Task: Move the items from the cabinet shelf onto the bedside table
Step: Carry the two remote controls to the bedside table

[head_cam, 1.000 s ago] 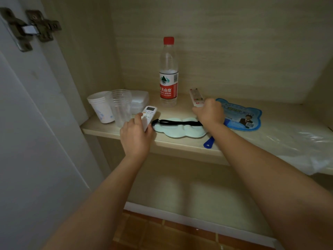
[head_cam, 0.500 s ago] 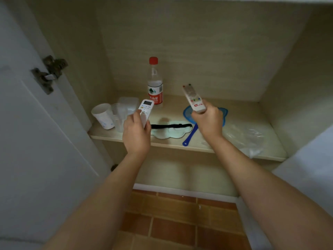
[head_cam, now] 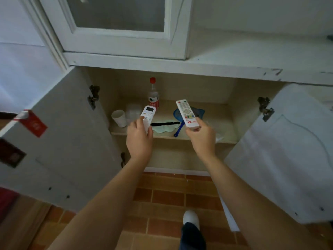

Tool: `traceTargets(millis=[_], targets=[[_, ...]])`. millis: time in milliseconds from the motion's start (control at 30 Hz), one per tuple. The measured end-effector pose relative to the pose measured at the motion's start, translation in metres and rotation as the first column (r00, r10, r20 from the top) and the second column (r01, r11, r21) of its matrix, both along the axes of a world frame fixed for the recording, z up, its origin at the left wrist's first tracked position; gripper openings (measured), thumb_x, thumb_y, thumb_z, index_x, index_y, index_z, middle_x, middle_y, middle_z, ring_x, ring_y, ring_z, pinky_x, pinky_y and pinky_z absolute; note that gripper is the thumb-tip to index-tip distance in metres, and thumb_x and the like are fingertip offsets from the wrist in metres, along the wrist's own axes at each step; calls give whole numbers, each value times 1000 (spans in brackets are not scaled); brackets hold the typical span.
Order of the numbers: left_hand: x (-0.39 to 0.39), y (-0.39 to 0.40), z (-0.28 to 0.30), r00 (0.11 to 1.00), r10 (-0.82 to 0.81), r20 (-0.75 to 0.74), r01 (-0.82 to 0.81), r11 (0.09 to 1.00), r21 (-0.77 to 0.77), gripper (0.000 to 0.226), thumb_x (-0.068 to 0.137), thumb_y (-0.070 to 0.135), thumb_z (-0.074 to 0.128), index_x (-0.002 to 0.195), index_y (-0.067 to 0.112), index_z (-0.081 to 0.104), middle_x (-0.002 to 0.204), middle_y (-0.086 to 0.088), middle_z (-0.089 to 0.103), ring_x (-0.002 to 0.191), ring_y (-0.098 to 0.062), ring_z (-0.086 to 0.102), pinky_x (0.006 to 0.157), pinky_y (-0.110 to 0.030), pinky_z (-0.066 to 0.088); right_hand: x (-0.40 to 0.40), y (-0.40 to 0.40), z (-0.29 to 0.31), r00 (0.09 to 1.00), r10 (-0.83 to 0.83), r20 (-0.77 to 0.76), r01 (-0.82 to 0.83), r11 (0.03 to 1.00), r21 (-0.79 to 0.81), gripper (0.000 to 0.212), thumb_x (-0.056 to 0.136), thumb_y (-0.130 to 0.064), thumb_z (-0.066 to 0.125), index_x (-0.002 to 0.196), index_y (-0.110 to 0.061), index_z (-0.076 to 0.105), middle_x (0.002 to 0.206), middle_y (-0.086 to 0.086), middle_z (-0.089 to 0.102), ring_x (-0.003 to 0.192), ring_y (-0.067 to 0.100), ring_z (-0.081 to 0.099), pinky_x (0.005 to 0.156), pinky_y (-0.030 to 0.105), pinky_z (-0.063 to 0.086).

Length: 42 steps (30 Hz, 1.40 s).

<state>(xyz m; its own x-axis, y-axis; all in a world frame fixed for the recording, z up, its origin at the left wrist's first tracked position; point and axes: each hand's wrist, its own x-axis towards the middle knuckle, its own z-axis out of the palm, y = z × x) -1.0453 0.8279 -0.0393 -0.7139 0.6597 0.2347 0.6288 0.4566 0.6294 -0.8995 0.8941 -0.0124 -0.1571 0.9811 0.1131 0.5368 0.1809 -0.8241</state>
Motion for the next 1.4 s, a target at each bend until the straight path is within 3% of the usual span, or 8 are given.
traceTargets(millis=[200, 333, 500, 700, 900, 1233, 1400], targets=[[26, -56, 48, 1000, 11, 2, -11, 999, 41, 41, 91, 22, 53, 129, 10, 45, 126, -13, 51, 112, -26, 47, 78, -35, 44, 34, -63, 38, 998, -24, -51, 23, 999, -30, 55, 82, -15, 65, 133, -9, 46, 118, 9, 64, 93, 16, 62, 75, 28, 54], [51, -91, 72, 999, 27, -25, -25, 997, 77, 40, 91, 21, 53, 128, 10, 45, 126, -12, 52, 112, -25, 48, 76, -30, 42, 63, -99, 59, 996, -5, -86, 5, 1000, -2, 54, 83, -14, 64, 133, -11, 46, 118, 7, 64, 85, 6, 55, 68, 15, 46], [101, -141, 85, 997, 65, -32, -61, 994, 95, 40, 91, 23, 52, 128, 11, 46, 128, -12, 51, 112, -26, 48, 77, -35, 46, 117, -145, 70, 988, 38, -148, -42, 999, -21, 57, 83, -14, 64, 136, -12, 42, 124, 7, 59, 95, 8, 57, 78, 21, 51], [179, -200, 96, 990, 137, -12, -135, 984, 116, 39, 91, 23, 52, 127, 11, 46, 127, -12, 52, 111, -26, 48, 79, -37, 47, 197, -192, 78, 990, 78, -121, -81, 997, -14, 57, 83, -15, 65, 135, -11, 43, 125, 9, 60, 101, 16, 61, 77, 22, 49], [227, -258, 106, 984, 178, -26, -174, 979, 107, 39, 92, 22, 52, 128, 11, 45, 128, -11, 52, 113, -25, 48, 81, -36, 45, 246, -233, 87, 982, 156, -105, -156, 988, 7, 56, 83, -13, 65, 134, -10, 44, 123, 9, 61, 100, 12, 59, 77, 16, 46], [240, -345, 116, 949, 315, -26, -309, 943, 121, 40, 91, 23, 53, 129, 13, 45, 126, -10, 53, 111, -25, 49, 87, -39, 47, 245, -296, 100, 949, 301, -95, -304, 952, -16, 57, 84, -16, 64, 136, -9, 41, 127, 9, 59, 103, 12, 59, 80, 16, 46], [226, -416, 115, 887, 459, -44, -449, 882, 141, 40, 88, 20, 56, 126, 9, 49, 122, -14, 55, 109, -28, 49, 84, -37, 42, 209, -344, 95, 891, 444, -94, -448, 893, -30, 57, 84, -15, 64, 136, -9, 41, 124, 8, 60, 93, 4, 55, 63, 4, 41]])
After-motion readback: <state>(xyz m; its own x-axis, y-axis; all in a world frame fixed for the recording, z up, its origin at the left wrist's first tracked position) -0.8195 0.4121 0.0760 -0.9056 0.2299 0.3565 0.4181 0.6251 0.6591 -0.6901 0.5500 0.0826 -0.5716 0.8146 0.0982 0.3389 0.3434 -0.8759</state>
